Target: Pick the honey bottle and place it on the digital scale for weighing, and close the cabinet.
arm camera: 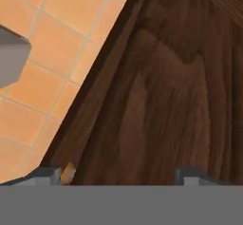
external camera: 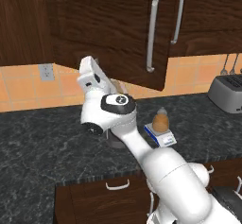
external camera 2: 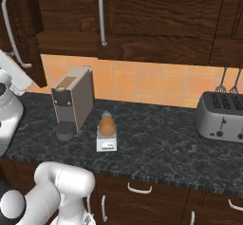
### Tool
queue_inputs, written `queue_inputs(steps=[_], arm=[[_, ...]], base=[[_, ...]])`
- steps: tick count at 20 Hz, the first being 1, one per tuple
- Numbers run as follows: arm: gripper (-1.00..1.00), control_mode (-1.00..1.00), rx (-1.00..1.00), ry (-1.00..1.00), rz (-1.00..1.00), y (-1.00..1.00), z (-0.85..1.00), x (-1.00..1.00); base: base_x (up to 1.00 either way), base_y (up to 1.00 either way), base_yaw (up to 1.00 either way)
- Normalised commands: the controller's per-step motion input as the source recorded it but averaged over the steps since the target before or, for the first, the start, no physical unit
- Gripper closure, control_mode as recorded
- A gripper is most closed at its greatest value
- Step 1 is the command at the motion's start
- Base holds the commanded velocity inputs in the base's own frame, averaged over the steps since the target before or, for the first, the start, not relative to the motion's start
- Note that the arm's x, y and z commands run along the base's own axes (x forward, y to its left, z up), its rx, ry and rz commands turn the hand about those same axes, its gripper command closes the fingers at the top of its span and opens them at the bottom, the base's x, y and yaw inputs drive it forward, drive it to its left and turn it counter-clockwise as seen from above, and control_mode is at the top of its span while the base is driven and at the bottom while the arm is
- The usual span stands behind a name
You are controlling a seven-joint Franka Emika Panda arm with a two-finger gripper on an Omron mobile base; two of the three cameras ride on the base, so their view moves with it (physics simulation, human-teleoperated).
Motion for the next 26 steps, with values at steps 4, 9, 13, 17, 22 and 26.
queue_inputs(steps=[4,9,13,17,22,26], arm=[[-1.0,-1.0,0.2,0.15,0.37,-0.25,0.22,0.6],[-1.0,-1.0,0.21,0.17,0.2,-0.12,0.23,0.68],[-1.0,-1.0,0.18,0.16,0.12,-0.12,0.21,0.72],[-1.0,-1.0,0.14,0.16,0.06,-0.1,0.2,0.7],[-1.0,-1.0,0.11,0.18,0.03,-0.04,0.16,0.65],[-1.0,-1.0,0.09,0.2,0.03,-0.02,0.1,0.58]], base=[[0.0,0.0,0.0],[0.0,0.0,0.0],[0.0,0.0,0.0],[0.0,0.0,0.0],[0.0,0.0,0.0],[0.0,0.0,0.0]])
